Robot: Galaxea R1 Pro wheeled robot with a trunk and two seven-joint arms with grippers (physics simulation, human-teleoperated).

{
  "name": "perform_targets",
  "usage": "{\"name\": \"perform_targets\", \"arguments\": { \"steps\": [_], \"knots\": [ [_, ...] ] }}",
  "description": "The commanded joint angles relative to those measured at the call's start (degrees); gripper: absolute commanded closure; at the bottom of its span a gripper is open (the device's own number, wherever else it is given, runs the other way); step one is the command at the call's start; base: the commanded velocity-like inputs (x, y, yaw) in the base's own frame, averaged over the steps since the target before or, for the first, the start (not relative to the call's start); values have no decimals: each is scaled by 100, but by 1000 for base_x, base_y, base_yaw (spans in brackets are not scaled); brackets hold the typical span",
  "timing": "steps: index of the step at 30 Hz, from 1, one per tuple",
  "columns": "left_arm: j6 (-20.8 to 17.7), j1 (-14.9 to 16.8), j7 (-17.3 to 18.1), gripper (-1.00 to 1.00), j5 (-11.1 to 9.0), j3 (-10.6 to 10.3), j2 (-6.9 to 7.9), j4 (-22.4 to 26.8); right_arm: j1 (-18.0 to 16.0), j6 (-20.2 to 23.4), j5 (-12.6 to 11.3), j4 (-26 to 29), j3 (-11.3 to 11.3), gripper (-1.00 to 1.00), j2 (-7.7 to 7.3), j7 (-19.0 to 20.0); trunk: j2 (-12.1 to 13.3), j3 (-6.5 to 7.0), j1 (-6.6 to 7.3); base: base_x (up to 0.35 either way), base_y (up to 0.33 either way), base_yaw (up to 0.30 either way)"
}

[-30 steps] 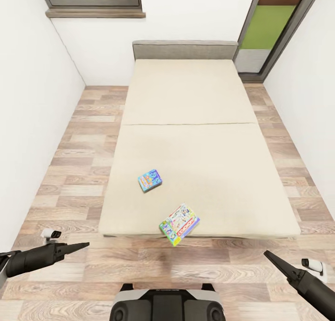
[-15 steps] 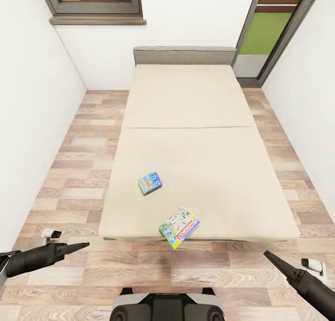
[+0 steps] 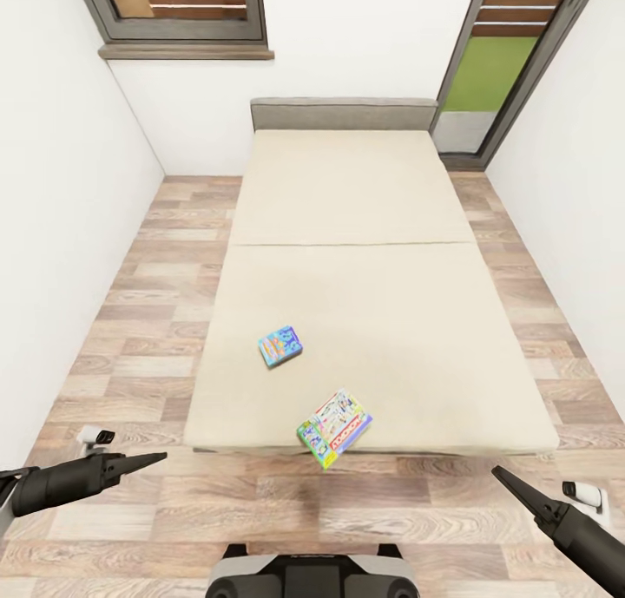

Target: Put all the toys in the child's room - the three board games (two on the bed and one on the table), the two jigsaw puzzles on the table, and the tennis ball on the table - inside the toy box on the table in the child's room.

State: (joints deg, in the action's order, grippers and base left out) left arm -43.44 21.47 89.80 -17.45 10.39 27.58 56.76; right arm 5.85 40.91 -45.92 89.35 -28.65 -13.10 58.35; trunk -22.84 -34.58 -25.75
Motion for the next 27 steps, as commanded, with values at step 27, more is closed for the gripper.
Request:
{"name": "perform_targets", "arguments": {
  "steps": [27],
  "knots": [
    [-59, 2, 20, -100, 23, 7, 10, 1, 4, 22, -31, 4, -1, -100, 1, -8, -8, 247, -4, 0, 0, 0]
  ]
}}
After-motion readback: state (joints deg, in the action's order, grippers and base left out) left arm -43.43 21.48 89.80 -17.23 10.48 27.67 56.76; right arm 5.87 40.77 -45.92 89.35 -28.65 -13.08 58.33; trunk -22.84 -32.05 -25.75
